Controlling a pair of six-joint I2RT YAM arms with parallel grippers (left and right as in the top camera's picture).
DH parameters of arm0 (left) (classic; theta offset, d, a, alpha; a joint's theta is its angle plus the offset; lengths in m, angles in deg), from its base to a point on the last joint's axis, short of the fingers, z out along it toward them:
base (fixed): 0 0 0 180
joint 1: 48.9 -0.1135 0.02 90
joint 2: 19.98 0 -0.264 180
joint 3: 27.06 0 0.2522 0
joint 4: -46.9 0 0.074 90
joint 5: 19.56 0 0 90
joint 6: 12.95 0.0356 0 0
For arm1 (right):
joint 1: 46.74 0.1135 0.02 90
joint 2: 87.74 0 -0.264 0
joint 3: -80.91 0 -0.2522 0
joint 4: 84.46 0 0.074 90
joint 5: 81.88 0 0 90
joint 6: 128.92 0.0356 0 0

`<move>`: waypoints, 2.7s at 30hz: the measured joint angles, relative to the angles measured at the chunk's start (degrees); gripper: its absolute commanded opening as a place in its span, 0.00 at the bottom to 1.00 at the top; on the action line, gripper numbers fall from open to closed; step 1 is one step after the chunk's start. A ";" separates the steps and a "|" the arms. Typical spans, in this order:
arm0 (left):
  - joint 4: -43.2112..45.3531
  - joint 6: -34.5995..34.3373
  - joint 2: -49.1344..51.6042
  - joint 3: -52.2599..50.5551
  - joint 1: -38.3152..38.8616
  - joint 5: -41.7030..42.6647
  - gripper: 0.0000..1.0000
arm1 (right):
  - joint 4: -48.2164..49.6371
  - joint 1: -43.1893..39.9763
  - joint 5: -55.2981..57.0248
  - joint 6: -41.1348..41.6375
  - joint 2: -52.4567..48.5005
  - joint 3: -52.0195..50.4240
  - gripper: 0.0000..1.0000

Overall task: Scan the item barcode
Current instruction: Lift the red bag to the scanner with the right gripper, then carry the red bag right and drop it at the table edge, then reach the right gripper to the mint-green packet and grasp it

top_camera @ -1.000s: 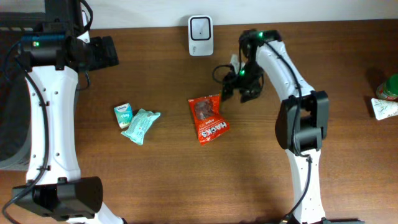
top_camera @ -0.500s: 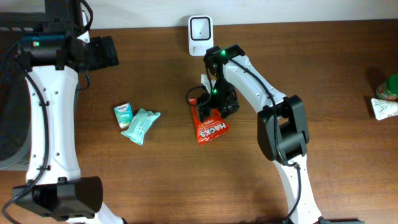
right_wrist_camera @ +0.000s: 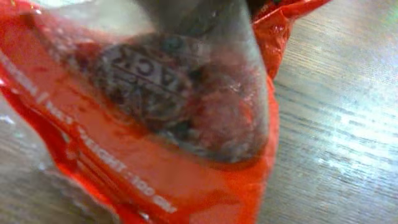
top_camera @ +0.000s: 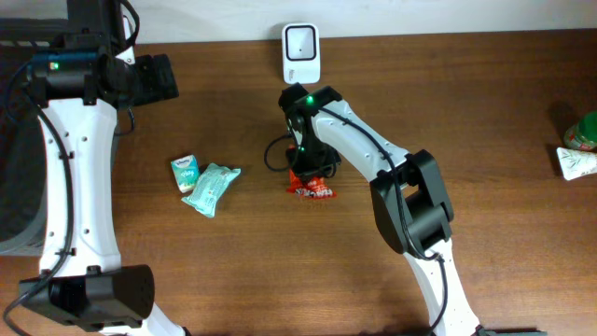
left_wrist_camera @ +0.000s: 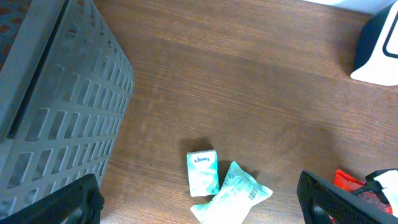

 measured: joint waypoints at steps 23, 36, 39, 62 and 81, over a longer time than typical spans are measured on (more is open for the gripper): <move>0.00 0.02 0.00 0.00 0.00 -0.02 0.99 | 44.02 -7.67 7.56 0.31 -8.85 21.44 0.04; 0.00 0.00 0.00 0.00 0.00 0.00 0.99 | 10.14 -34.88 17.49 0.26 1.36 23.43 0.04; -0.02 0.00 0.00 0.00 0.00 0.00 0.99 | 1.90 -42.66 22.38 0.50 1.36 23.54 0.04; 0.00 0.00 0.00 0.00 0.00 -0.02 0.99 | -2.93 -74.90 26.16 11.45 1.31 10.60 0.76; 0.02 0.00 0.00 0.00 0.00 -0.02 0.99 | -13.44 -57.96 4.42 9.14 21.77 10.60 0.98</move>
